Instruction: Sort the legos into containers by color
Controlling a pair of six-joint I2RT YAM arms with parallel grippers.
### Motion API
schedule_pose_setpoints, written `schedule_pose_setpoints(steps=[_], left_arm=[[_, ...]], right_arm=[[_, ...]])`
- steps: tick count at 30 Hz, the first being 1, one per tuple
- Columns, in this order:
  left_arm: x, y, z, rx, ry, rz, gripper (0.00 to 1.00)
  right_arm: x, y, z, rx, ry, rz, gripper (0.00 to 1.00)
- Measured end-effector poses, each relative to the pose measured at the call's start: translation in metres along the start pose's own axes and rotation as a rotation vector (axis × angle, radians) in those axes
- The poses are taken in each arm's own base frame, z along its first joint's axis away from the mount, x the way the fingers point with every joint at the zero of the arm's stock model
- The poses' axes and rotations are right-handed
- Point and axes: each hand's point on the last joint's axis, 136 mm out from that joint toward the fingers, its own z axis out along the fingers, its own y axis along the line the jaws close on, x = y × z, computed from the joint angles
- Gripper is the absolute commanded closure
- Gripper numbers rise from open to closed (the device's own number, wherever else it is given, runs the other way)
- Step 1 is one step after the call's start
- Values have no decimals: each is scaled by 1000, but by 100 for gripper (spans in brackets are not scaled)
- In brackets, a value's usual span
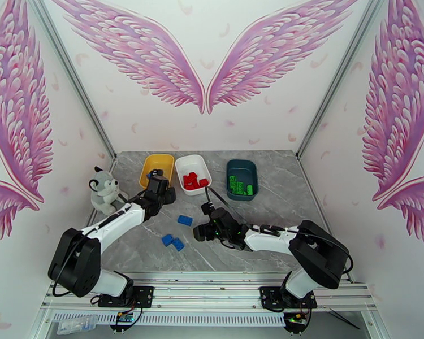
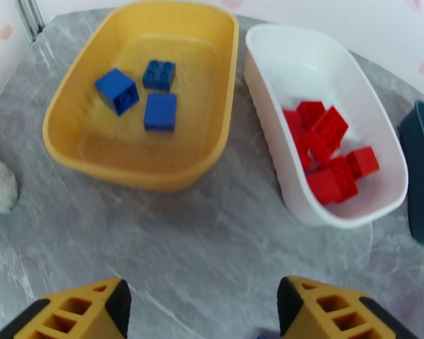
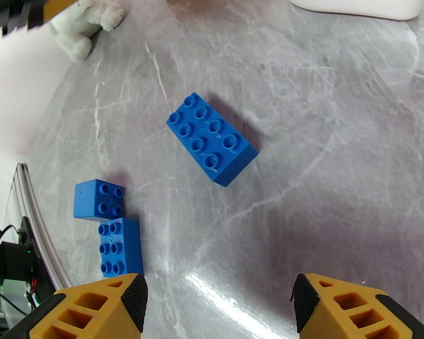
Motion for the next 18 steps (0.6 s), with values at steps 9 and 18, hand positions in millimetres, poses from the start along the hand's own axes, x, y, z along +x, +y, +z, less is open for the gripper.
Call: schedule_pose_setpoints(steps=[9, 18], left_arm=[[76, 7, -23, 7, 114, 4, 27], [125, 11, -41, 9, 186, -27, 26]], right_arm=[[4, -8, 2, 38, 9, -7, 27], [9, -11, 2, 44, 14, -6, 27]])
